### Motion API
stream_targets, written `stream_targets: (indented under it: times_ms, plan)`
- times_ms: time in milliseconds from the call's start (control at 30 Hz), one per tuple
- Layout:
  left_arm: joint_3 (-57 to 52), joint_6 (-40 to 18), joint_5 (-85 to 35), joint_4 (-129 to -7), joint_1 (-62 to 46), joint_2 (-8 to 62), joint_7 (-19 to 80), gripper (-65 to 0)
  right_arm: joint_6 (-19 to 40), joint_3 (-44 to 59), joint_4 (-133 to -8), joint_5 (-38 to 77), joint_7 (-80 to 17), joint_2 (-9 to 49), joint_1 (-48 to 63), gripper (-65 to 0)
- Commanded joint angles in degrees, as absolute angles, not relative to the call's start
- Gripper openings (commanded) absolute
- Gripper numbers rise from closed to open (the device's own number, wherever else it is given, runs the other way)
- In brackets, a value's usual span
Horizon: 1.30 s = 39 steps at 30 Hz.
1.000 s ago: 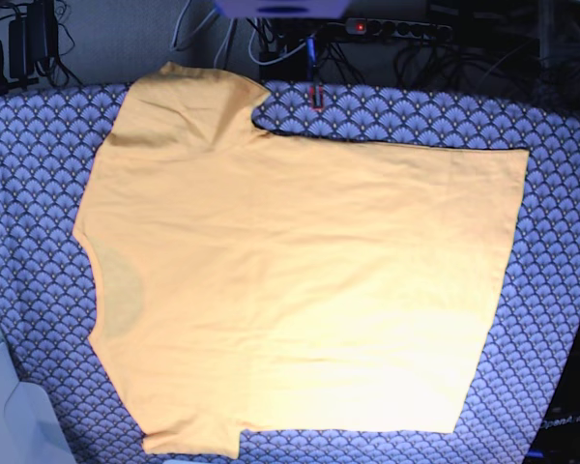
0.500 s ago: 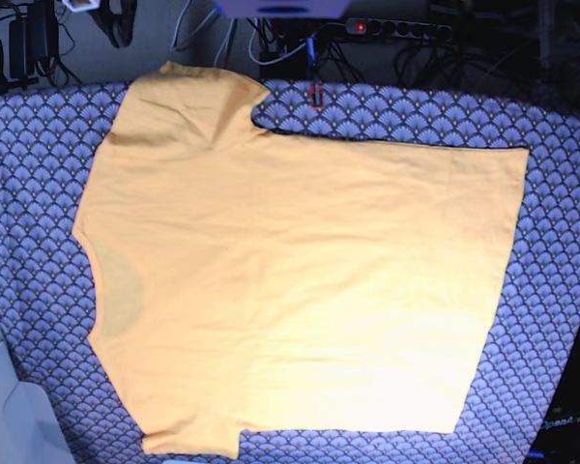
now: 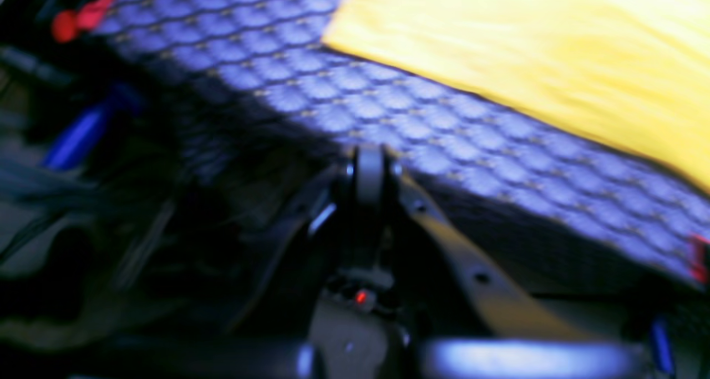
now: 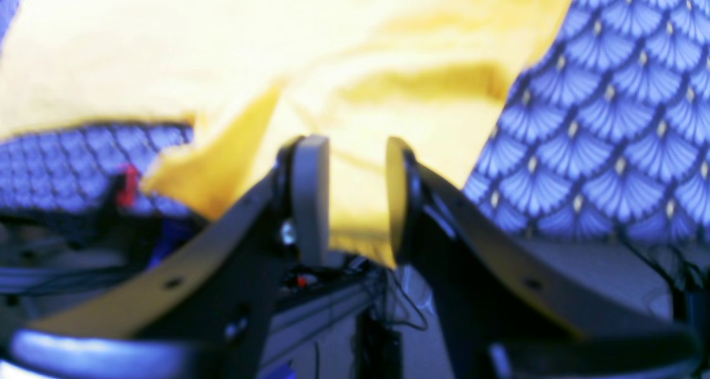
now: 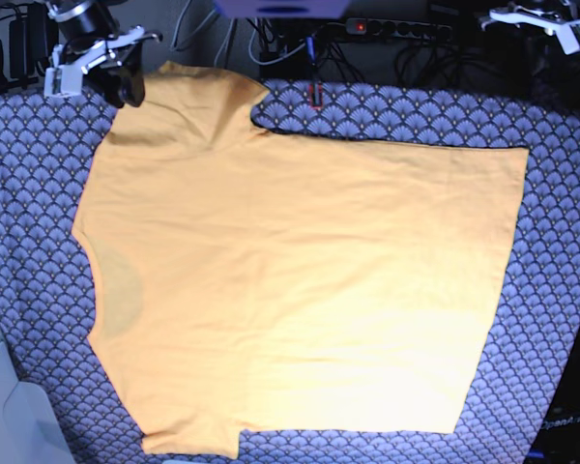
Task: Fold the T-shirt properly
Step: 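Move the right gripper to the shirt corner by the sleeve and grasp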
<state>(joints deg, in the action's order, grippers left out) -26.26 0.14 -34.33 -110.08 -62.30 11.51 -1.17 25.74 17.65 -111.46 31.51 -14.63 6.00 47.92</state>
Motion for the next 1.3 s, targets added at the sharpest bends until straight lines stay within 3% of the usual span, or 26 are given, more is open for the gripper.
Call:
stream_targets:
  times_ms: [0, 133, 500, 600, 767, 867, 1267]
  plan:
    - [-27.7, -0.3, -35.0, -111.1, -62.1, 11.5, -0.7, -65.0, 27.6, 19.1, -112.3, 33.4, -15.2, 6.4, 47.4, -44.0]
    - [-31.6, -0.3, -37.8, -111.8, -58.9, 11.5, 5.5, -65.0, 34.0, 23.0, -112.2, 35.8, -22.5, 6.1, 43.6, -42.6]
    - [-41.2, -0.3, -44.9, -111.8, -53.6, 11.5, 18.9, -65.0, 35.0, 26.5, -99.8, 41.3, -35.8, 6.5, 32.7, -41.6]
    - [-43.2, -0.3, -45.8, -111.8, -52.4, 11.4, 22.3, -65.0, 40.0, 26.6, -95.1, 41.1, -36.1, 6.5, 30.6, -41.6]
    - [-44.4, -0.3, -46.8, -111.8, -52.0, 11.3, 23.1, -46.8, 40.0, 28.3, -90.0, 41.0, -36.2, 6.5, 29.5, -41.6]
    - [-45.1, -0.3, -46.8, -111.8, -51.9, 10.1, 23.1, -39.4, 40.0, 28.7, -89.5, 41.0, -36.1, 7.2, 29.5, -41.6]
    - [-45.7, -0.4, -46.4, -112.6, -51.0, 9.0, 23.4, -38.3, 40.0, 30.9, -89.3, 40.8, -36.1, 8.0, 29.8, -41.6]
